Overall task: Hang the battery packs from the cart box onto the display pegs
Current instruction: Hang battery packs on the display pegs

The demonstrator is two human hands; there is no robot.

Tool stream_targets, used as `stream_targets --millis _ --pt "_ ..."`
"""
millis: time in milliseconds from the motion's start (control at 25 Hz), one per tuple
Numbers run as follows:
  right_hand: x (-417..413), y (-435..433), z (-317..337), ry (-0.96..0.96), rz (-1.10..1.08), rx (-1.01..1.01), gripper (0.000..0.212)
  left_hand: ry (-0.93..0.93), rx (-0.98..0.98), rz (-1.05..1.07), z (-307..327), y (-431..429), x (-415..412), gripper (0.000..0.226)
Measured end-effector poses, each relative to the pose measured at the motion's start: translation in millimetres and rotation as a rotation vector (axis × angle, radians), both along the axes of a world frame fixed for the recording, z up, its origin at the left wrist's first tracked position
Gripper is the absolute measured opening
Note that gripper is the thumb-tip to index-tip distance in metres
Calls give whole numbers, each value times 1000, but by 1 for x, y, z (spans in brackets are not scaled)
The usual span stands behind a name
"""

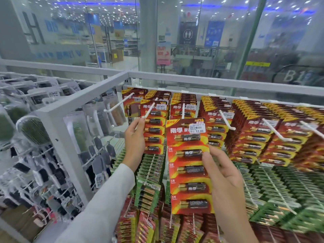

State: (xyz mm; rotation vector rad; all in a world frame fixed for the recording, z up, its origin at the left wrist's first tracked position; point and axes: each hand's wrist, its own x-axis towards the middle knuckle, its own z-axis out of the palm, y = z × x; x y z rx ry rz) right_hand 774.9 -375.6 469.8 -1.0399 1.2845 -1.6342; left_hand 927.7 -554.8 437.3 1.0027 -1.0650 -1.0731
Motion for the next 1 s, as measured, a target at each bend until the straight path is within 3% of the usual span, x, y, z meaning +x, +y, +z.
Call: stream_targets --millis 480,1000 --pt "21 -27 -14 71 -103 2 18 -22 0 16 -4 -39 -6 21" --pt "-3 -151 -45 217 -278 15 35 -111 -69 46 -29 -55 -4 25"
